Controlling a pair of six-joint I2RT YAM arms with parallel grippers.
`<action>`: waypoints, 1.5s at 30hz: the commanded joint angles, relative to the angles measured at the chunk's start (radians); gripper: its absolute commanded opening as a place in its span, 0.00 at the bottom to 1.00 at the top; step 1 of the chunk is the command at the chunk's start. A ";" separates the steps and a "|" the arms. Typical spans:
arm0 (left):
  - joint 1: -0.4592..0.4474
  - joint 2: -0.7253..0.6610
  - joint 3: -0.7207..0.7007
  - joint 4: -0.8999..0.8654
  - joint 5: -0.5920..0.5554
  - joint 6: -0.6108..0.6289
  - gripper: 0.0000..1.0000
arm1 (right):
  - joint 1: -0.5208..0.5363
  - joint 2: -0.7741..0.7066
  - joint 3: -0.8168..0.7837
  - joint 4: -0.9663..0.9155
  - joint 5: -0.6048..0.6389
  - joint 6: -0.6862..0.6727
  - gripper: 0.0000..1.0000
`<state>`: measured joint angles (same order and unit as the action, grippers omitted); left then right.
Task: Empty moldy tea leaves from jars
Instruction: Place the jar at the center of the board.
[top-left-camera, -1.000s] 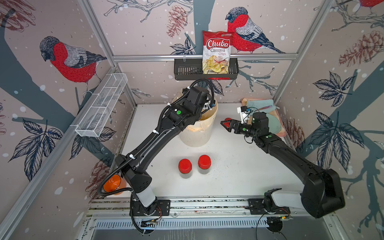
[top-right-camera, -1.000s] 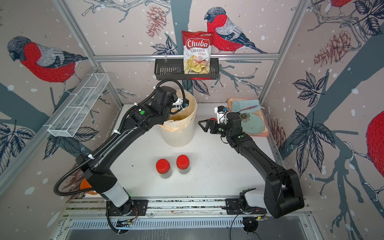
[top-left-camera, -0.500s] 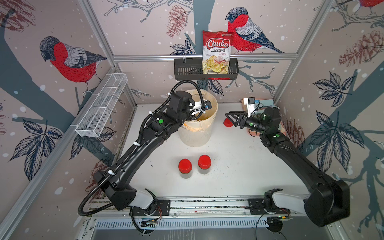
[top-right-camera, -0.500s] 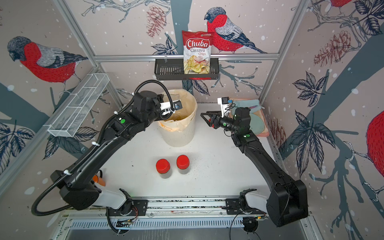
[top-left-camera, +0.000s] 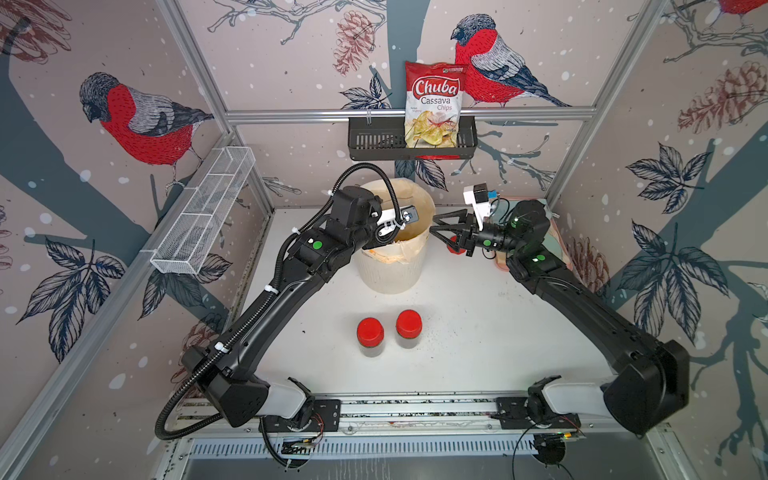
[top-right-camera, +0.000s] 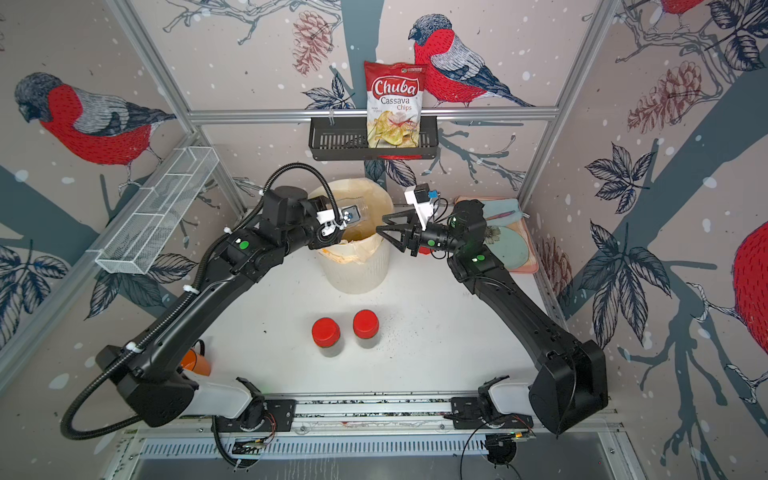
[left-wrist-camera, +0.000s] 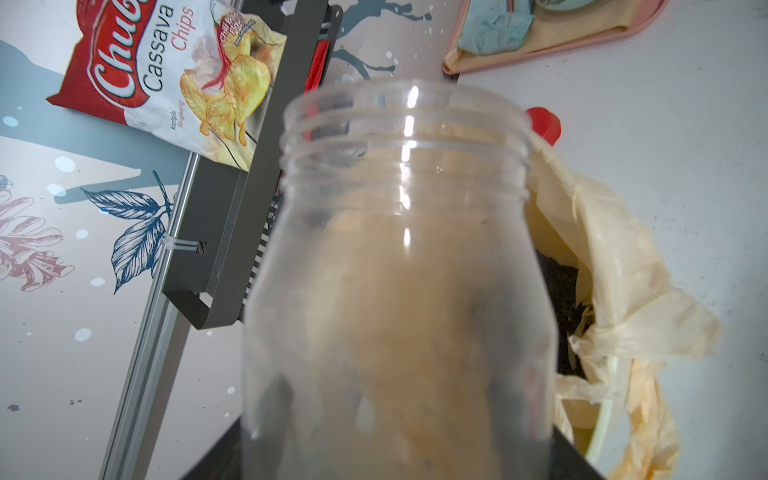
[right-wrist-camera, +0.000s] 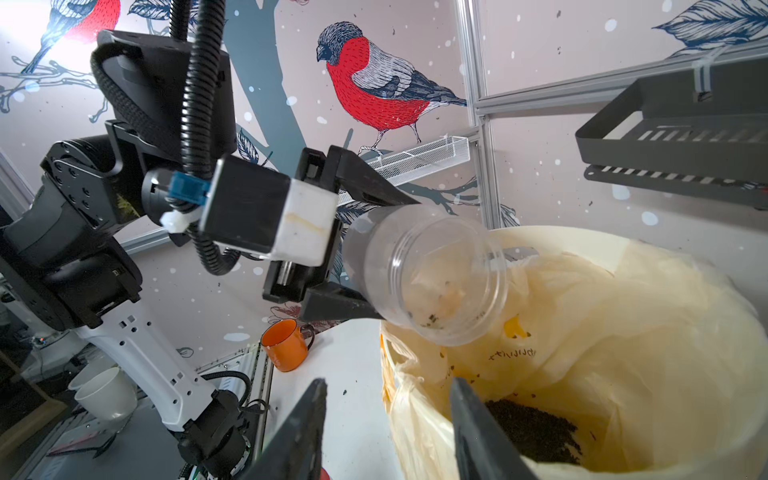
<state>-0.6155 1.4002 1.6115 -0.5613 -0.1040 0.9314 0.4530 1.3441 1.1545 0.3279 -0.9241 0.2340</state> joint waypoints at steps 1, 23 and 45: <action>0.005 -0.019 -0.014 0.055 0.053 -0.018 0.44 | 0.005 0.013 0.022 0.020 -0.049 -0.054 0.50; 0.013 -0.037 -0.050 0.073 0.098 -0.017 0.44 | 0.039 0.186 0.208 -0.026 -0.117 -0.132 0.50; 0.013 -0.057 -0.074 0.081 0.136 -0.006 0.44 | 0.084 0.288 0.331 -0.195 -0.183 -0.227 0.35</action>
<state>-0.6041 1.3476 1.5375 -0.5297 -0.0269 0.9169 0.5304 1.6196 1.4658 0.1936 -1.1160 0.0460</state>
